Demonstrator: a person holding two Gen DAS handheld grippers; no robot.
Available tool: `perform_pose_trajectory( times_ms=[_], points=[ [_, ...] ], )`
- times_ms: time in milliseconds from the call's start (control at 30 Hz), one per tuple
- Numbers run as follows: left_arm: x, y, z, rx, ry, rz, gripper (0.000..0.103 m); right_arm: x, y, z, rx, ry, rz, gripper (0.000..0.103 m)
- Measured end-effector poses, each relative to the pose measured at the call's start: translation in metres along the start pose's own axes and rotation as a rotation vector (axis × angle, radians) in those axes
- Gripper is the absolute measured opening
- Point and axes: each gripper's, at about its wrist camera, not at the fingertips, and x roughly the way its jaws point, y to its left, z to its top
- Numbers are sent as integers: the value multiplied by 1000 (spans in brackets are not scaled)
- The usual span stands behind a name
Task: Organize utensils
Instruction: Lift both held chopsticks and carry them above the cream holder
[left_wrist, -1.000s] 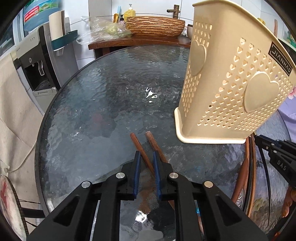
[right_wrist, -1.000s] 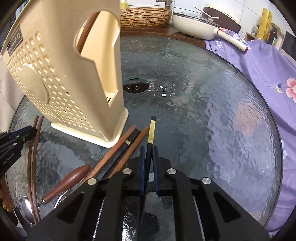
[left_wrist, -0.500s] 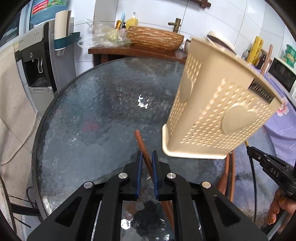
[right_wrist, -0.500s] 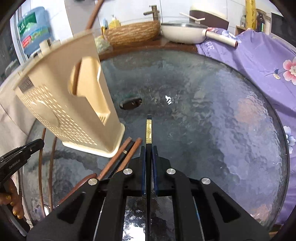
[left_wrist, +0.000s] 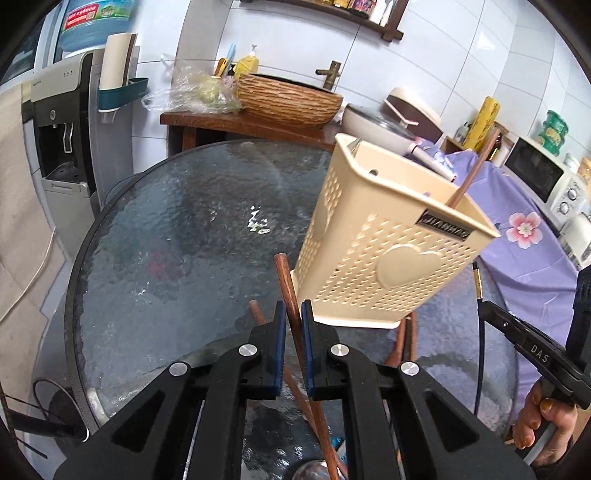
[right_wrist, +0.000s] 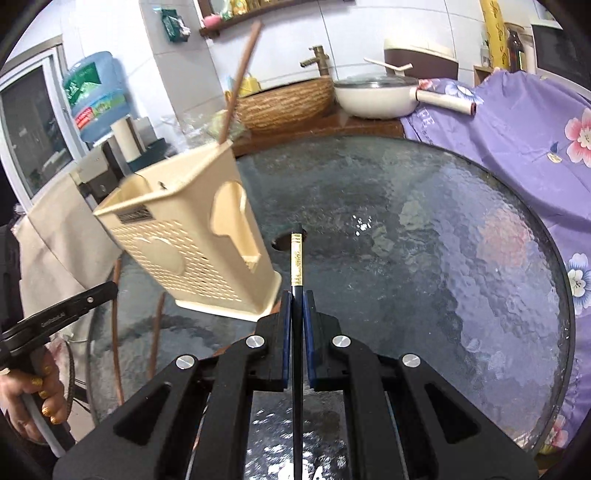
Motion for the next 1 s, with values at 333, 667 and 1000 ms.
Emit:
perform_pose_trajectory(
  times_ms=[333,667,1000],
  points=[
    [-25,-8,2,11,-37,-53,7,-38,10,6,-26,-64,66,7],
    [-58,-25,6,49,-93,-120,6,-66,20,13,-29,-107,138,7],
    [-84,-38,12,75,-140,-170,6,-90,42,23,-98,-148,163,7]
  ],
)
